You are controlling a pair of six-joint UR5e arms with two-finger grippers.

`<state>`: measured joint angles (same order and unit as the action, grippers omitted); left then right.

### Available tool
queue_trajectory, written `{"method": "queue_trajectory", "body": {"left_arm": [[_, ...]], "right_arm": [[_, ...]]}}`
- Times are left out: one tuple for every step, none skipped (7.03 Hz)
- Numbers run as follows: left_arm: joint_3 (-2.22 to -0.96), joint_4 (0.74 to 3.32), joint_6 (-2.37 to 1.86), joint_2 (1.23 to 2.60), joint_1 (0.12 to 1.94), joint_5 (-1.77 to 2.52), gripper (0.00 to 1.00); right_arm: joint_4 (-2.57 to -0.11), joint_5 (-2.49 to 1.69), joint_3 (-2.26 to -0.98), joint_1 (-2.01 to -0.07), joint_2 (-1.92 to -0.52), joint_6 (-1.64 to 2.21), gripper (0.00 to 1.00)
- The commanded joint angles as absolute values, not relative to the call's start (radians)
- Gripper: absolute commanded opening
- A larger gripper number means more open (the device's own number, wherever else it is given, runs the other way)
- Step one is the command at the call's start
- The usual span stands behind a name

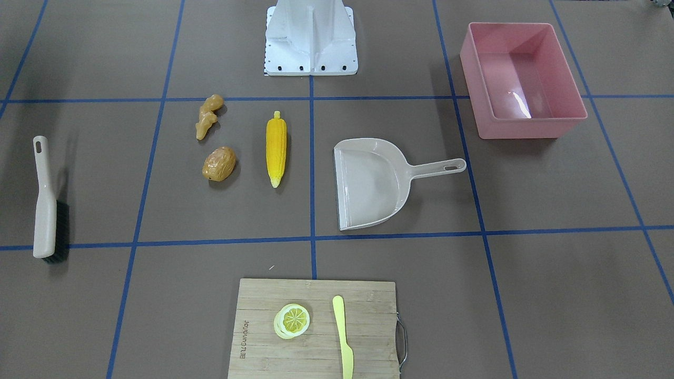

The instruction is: Sweep and dump trash into bin

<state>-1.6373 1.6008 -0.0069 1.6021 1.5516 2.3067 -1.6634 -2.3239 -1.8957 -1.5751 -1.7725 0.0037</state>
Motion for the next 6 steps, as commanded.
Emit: {"method": "queue_trajectory", "body": {"left_arm": [[-1.681,1.582,-0.006,1.608,1.552,2.316,0.98],[-1.739,1.475,-0.005,1.623,1.545,2.318,0.98],[-1.761,1.347,0.003,1.699,1.531,2.316,0.98],[-1.785,1.209,0.079,1.760,1.528,2.316,0.98],[-1.795,1.145,0.110,1.822,1.507,2.313,0.98],[-1.798,1.143,0.113,1.863,1.446,2.307,0.98]], "right_arm": [[-1.666,-2.310,-1.920,-1.519,-1.767,0.006,1.00],[-1.667,-2.313,-1.937,-1.456,-1.766,0.032,1.00],[-1.663,-2.312,-1.953,-1.387,-1.752,0.135,1.00],[-1.667,-2.307,-1.951,-1.323,-1.697,0.214,1.00],[-1.664,-2.296,-1.951,-1.233,-1.687,0.288,1.00],[-1.666,-2.251,-1.948,-1.166,-1.659,0.319,1.00]]}}
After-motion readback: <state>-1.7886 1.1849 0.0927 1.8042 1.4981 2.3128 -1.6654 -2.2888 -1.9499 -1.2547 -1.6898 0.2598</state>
